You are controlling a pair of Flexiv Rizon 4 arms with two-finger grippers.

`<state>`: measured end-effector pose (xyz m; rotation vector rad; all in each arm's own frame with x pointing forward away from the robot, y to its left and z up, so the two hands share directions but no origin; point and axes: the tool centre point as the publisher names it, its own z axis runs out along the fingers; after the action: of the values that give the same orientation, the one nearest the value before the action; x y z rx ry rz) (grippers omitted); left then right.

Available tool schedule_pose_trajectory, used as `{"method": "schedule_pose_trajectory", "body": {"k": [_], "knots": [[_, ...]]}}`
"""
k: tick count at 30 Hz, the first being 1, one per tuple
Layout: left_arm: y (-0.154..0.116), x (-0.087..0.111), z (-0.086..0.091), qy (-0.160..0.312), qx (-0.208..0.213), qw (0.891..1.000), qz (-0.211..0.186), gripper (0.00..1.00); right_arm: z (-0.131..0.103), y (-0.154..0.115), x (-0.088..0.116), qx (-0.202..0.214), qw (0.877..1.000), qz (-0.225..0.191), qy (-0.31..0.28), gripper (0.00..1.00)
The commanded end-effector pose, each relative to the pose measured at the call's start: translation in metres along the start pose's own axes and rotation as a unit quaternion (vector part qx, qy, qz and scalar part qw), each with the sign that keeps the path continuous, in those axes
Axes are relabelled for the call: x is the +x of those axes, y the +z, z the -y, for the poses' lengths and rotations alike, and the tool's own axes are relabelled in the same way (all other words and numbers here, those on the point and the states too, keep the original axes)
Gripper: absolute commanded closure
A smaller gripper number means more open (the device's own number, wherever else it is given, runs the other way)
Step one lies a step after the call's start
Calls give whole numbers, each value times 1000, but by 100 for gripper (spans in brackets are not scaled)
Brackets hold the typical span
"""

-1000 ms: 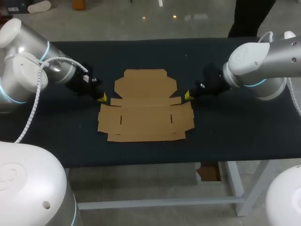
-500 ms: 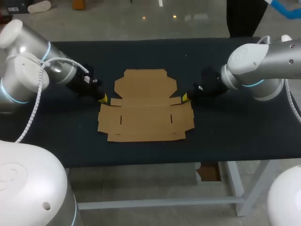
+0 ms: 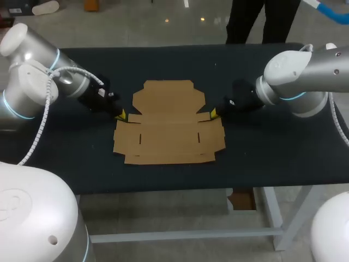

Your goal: Assemble the packaging by folding the flat box into shape, placing the metal phone stand inside, and closing the box properly

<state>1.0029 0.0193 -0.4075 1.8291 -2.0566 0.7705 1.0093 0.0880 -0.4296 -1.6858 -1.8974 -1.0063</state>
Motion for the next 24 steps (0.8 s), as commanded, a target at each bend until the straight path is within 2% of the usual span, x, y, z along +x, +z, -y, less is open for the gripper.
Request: {"method": "schedule_pose_trajectory", "body": {"k": [1,24], "knots": [[6,-3,3,7,-6,1000,-3,100,-1,3,-4,2,1000,-8,0,100],[12,-3,3,21,-18,999,-27,100,-1,9,3,3,1000,-15,-3,100]]}}
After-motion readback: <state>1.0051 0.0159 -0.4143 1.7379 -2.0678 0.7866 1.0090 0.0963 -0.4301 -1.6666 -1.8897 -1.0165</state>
